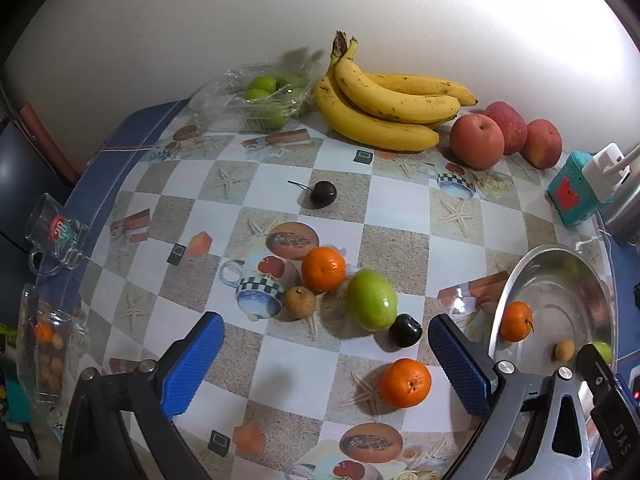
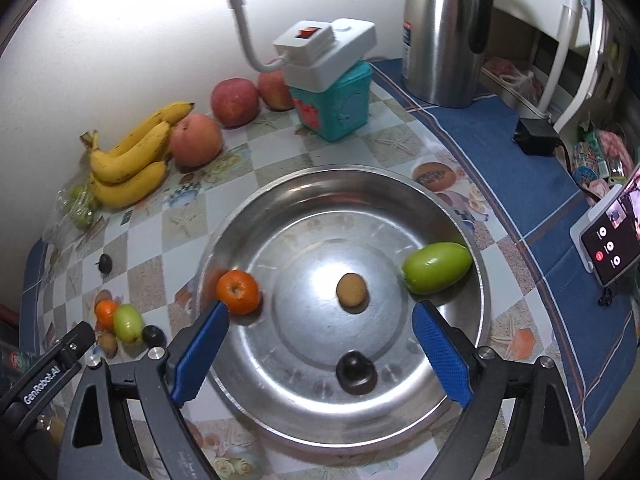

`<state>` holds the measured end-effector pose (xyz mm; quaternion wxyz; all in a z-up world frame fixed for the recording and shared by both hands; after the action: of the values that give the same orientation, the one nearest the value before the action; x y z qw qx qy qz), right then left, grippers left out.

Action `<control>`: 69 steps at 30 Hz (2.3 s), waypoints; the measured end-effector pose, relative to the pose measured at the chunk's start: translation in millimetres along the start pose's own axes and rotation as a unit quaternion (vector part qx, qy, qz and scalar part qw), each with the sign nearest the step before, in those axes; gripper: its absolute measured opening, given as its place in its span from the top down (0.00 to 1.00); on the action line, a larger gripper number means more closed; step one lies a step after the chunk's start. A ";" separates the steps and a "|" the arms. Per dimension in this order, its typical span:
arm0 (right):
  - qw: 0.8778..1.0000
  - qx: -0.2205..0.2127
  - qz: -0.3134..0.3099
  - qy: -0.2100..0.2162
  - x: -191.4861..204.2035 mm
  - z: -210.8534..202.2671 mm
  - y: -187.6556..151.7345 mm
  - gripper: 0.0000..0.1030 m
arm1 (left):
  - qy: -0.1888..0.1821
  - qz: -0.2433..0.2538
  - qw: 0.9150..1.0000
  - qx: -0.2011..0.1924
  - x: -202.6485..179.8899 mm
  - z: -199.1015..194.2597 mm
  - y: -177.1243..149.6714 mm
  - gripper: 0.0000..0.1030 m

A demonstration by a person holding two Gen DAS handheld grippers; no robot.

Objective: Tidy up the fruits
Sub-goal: 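Withdraw both grippers from the basin toward the table fruit, then move the left gripper to a brown kiwi while the right gripper approaches an orange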

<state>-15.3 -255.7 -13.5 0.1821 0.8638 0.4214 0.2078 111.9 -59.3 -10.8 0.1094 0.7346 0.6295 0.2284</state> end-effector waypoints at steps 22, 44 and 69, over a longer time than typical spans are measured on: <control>0.990 0.026 -0.102 0.094 85.5 -3.0 -20.4 0.10 | 0.018 -0.073 0.997 -0.020 73.6 -15.0 -3.7 0.00; 0.974 0.092 -0.148 0.143 132.3 32.7 -48.6 0.10 | 0.030 -0.090 0.995 0.020 102.8 19.9 -10.1 0.00; 0.971 0.138 -0.144 0.130 129.3 79.5 -64.1 0.26 | -0.033 -0.002 0.999 0.043 59.5 77.3 4.8 0.01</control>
<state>55.8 -125.8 -85.7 0.0328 0.7766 0.5858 0.2297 158.8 7.5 -64.3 0.0993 0.7445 0.6361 0.1767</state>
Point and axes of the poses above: each gripper's, at about its wrist camera, not at the fingertips, and z roughly the way its jaws point, x to its left, y to its top, the point moved 2 cm from there along z, roughly the way its jaws point, and after that the axes turned 10 degrees about y, right-handed, at the moved point
